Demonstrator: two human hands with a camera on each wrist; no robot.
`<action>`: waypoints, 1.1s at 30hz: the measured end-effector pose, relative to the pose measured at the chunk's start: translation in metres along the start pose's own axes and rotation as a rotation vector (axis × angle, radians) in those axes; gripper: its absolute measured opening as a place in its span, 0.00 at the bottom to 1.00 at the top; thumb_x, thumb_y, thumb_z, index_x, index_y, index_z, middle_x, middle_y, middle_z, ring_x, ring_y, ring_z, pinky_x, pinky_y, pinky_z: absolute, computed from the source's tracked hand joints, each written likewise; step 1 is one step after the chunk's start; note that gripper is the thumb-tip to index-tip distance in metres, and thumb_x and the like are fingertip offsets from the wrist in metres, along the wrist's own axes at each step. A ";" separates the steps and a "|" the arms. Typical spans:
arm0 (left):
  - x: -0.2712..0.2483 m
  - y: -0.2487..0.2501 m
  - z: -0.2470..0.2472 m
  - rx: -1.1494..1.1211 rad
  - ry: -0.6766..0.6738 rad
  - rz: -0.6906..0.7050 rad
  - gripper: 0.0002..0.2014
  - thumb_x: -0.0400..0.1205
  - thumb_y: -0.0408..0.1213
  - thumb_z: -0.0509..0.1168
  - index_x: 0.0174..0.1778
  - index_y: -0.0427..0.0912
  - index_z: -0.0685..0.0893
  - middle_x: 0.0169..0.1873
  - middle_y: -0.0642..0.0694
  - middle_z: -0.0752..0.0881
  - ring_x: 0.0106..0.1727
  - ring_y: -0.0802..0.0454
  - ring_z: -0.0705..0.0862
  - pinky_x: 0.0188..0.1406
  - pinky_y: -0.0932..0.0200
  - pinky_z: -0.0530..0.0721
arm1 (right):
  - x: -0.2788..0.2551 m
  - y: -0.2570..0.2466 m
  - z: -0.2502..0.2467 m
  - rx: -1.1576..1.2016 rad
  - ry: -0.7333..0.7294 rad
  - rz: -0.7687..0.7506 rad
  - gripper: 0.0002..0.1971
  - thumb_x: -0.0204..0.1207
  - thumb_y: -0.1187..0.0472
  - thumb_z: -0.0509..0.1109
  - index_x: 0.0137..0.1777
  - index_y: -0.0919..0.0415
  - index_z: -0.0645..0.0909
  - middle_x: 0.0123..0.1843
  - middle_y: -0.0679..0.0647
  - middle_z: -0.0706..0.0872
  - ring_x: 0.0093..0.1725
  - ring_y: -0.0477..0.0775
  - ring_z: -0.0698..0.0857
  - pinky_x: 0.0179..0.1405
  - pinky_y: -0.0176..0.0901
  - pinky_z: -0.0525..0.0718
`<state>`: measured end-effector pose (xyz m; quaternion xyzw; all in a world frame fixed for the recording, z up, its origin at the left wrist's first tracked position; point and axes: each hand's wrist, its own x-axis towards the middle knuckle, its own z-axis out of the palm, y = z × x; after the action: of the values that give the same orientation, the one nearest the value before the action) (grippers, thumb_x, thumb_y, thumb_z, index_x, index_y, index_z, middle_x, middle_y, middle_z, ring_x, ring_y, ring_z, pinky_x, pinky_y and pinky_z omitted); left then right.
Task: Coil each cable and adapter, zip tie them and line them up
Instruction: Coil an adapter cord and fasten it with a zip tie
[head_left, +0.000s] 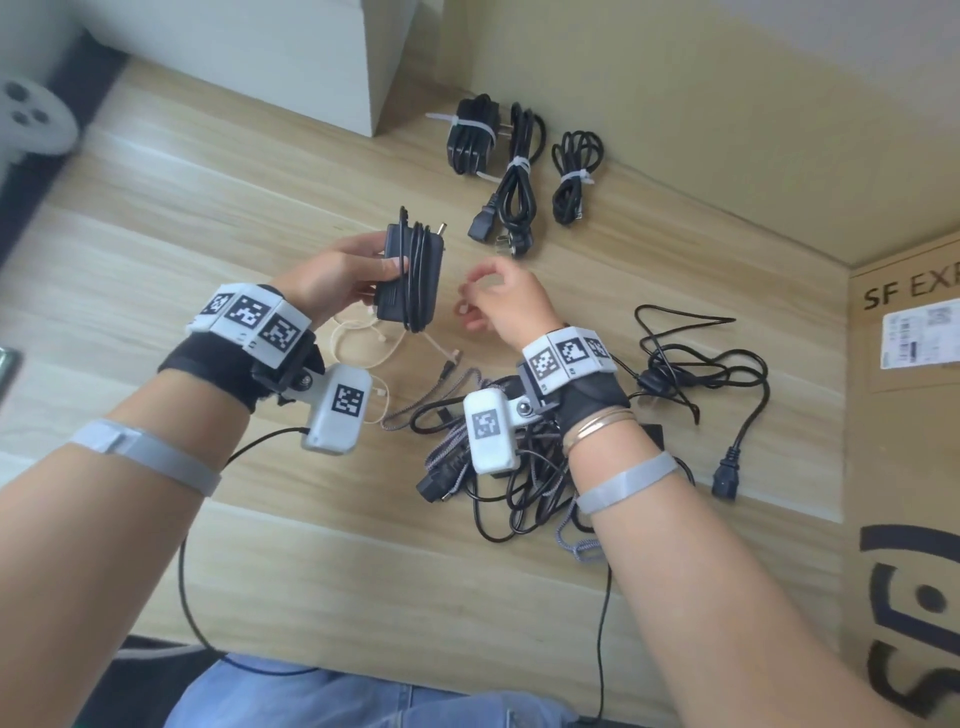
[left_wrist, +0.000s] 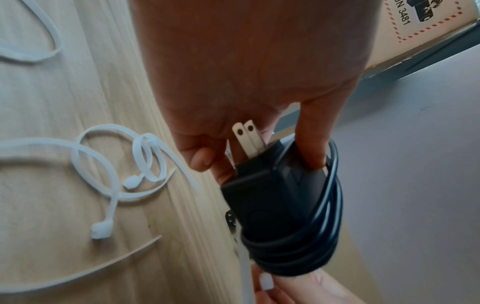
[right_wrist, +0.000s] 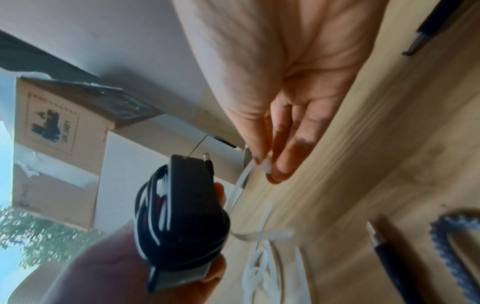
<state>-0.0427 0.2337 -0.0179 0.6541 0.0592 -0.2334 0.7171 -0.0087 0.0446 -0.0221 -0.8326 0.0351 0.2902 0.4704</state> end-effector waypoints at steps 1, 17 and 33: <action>0.001 0.001 0.002 0.000 -0.009 0.012 0.13 0.72 0.40 0.58 0.51 0.48 0.79 0.31 0.58 0.87 0.34 0.61 0.84 0.32 0.68 0.76 | -0.002 0.002 -0.005 0.012 0.024 -0.003 0.08 0.78 0.63 0.69 0.54 0.57 0.73 0.40 0.55 0.88 0.34 0.51 0.87 0.39 0.41 0.88; 0.020 -0.003 0.050 -0.017 -0.219 0.056 0.15 0.73 0.36 0.60 0.56 0.44 0.80 0.46 0.59 0.89 0.53 0.61 0.85 0.52 0.69 0.78 | -0.025 0.038 -0.050 0.369 0.004 0.080 0.08 0.80 0.69 0.65 0.54 0.73 0.81 0.41 0.58 0.87 0.38 0.49 0.88 0.48 0.36 0.88; 0.030 -0.003 0.070 0.012 -0.248 0.106 0.12 0.73 0.38 0.59 0.51 0.45 0.80 0.43 0.61 0.89 0.49 0.63 0.84 0.48 0.73 0.78 | -0.030 0.047 -0.060 0.201 -0.072 0.137 0.11 0.82 0.59 0.64 0.40 0.62 0.78 0.31 0.54 0.82 0.26 0.46 0.81 0.29 0.31 0.82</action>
<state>-0.0329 0.1585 -0.0225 0.6267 -0.0658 -0.2748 0.7263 -0.0220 -0.0365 -0.0195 -0.7661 0.1038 0.3462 0.5315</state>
